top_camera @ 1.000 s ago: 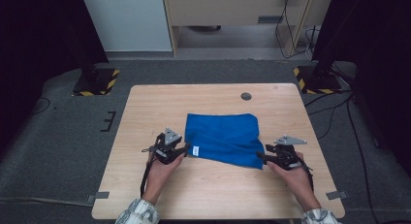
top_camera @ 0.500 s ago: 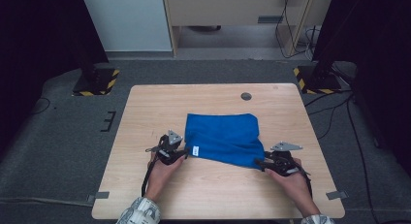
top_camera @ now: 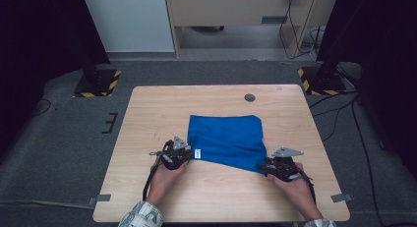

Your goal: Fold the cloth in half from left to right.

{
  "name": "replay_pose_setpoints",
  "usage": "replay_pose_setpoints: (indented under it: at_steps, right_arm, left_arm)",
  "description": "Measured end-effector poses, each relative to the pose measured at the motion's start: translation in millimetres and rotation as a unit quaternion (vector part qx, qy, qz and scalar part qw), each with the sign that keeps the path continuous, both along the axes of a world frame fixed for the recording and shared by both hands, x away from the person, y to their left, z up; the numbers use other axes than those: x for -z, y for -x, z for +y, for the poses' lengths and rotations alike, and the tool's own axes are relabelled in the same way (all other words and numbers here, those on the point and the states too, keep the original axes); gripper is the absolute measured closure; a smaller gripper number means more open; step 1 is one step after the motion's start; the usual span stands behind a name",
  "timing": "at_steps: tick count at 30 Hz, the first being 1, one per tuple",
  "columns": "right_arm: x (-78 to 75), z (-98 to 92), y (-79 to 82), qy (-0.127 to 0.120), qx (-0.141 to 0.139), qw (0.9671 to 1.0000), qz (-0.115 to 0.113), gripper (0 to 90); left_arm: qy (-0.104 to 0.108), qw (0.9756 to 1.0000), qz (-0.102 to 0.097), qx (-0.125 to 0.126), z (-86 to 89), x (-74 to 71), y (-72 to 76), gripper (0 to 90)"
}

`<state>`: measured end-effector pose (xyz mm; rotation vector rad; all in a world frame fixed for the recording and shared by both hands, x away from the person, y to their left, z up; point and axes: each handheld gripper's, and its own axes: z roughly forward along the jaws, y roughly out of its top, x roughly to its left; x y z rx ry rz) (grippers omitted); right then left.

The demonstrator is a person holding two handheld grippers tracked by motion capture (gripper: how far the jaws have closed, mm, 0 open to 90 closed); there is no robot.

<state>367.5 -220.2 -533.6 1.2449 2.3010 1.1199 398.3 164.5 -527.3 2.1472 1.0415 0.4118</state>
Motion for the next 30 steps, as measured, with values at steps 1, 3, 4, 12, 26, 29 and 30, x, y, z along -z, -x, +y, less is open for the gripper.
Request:
replay_pose_setpoints:
  at_steps: [1, 3, 4, 12, 26, 29, 30]
  right_arm:
    - [0.1, 0.7, 1.5, -0.004, 0.001, 1.0000, 0.002, 64.7]
    - [0.5, 0.6, 3.0, -0.008, -0.005, 1.0000, 0.003, 70.8]
    - [0.8, 0.0, 3.0, -0.008, -0.011, 0.9999, 0.001, 74.0]
    - [1.5, -1.1, 1.2, -0.017, -0.020, 0.9996, 0.007, 84.8]
    - [-11.0, -15.7, 19.6, -0.022, -0.027, 0.9994, 0.005, 84.7]
    - [-11.6, -17.5, 22.7, -0.017, -0.029, 0.9994, 0.006, 83.4]
    - [-11.5, -18.3, 24.0, -0.015, -0.028, 0.9995, 0.007, 82.9]
  left_arm:
    - [0.001, 1.0000, 0.002, 0.004, 0.3, -0.1, 1.1, 84.3]
    - [0.008, 0.9999, 0.010, 0.006, 1.8, -0.7, 2.8, 86.1]
    - [0.011, 0.9998, 0.015, 0.008, 2.7, -1.1, 4.1, 86.5]
    - [0.020, 0.9990, 0.032, 0.023, 11.4, -5.5, 23.0, 86.8]
    - [0.021, 0.9971, 0.045, 0.058, 2.8, -15.0, 52.1, 86.4]
    - [0.016, 0.9965, 0.048, 0.066, 0.2, -15.6, 58.7, 86.4]
    - [0.015, 0.9963, 0.050, 0.069, -0.6, -15.9, 60.8, 86.4]
